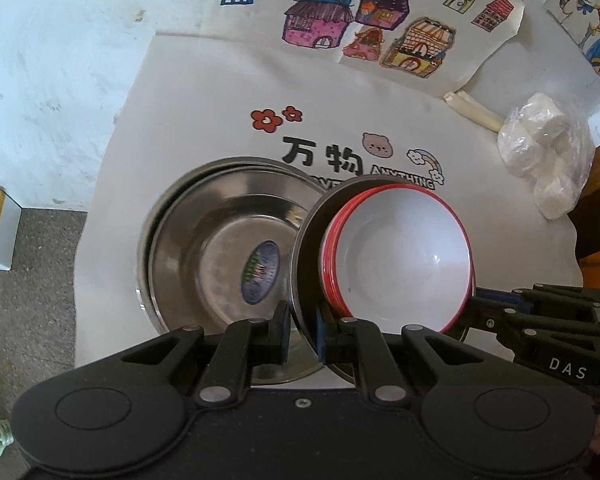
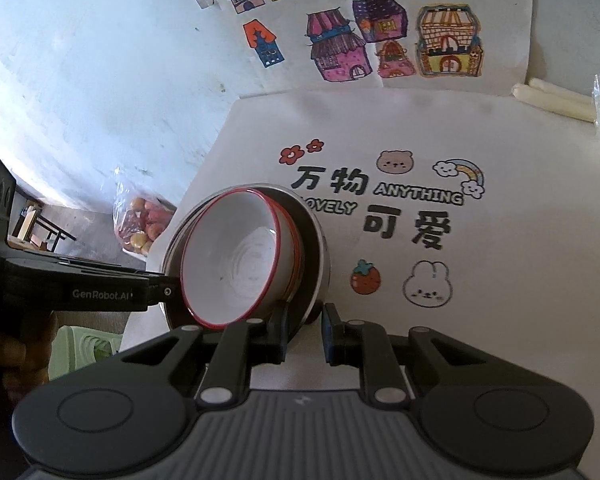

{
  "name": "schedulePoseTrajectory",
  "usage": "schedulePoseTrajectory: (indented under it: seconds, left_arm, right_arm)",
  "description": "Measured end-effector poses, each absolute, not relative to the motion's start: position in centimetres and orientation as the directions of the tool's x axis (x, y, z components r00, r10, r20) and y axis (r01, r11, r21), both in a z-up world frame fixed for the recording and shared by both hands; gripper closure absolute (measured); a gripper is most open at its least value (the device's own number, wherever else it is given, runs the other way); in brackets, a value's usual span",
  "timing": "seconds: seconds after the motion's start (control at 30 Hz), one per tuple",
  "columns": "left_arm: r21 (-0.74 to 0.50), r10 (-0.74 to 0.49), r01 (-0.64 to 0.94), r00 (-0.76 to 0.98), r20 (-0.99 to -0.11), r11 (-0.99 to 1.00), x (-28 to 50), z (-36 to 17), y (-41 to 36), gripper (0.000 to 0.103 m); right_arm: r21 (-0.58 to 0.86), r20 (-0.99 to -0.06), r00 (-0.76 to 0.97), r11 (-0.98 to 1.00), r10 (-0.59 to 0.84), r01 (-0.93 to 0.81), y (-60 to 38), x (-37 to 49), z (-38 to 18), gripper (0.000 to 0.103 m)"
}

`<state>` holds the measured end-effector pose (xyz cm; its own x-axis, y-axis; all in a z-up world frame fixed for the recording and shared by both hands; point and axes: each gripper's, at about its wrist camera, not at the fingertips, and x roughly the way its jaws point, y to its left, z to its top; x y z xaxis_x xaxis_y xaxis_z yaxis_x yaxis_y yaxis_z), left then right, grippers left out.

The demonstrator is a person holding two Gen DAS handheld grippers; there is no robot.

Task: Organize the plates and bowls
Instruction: 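Lift the steel bowl with both grippers and carry it over the steel plate stack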

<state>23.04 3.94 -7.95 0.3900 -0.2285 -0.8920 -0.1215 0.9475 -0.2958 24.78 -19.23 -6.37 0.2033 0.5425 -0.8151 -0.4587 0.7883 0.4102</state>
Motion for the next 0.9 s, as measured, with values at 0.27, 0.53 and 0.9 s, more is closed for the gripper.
schedulePoseTrajectory:
  seconds: [0.27, 0.53, 0.9]
  left_arm:
    - [-0.287, -0.230, -0.099, 0.381, -0.895, 0.953, 23.2, -8.1, 5.6, 0.090]
    - [-0.279, -0.228, -0.090, 0.368, -0.902, 0.956, 23.5, -8.4, 7.3, 0.090]
    - [-0.272, -0.232, -0.072, 0.345, -0.909, 0.960, 24.1, -9.2, 8.8, 0.090]
  right_arm:
    - [0.416, -0.816, 0.209, 0.798, 0.539, -0.436, -17.5, 24.3, -6.6, 0.083]
    - [0.422, -0.818, 0.207, 0.803, 0.538, -0.421, -15.9, 24.2, -7.0, 0.083]
    - [0.427, -0.823, 0.203, 0.814, 0.530, -0.394, -14.3, 24.3, -7.8, 0.083]
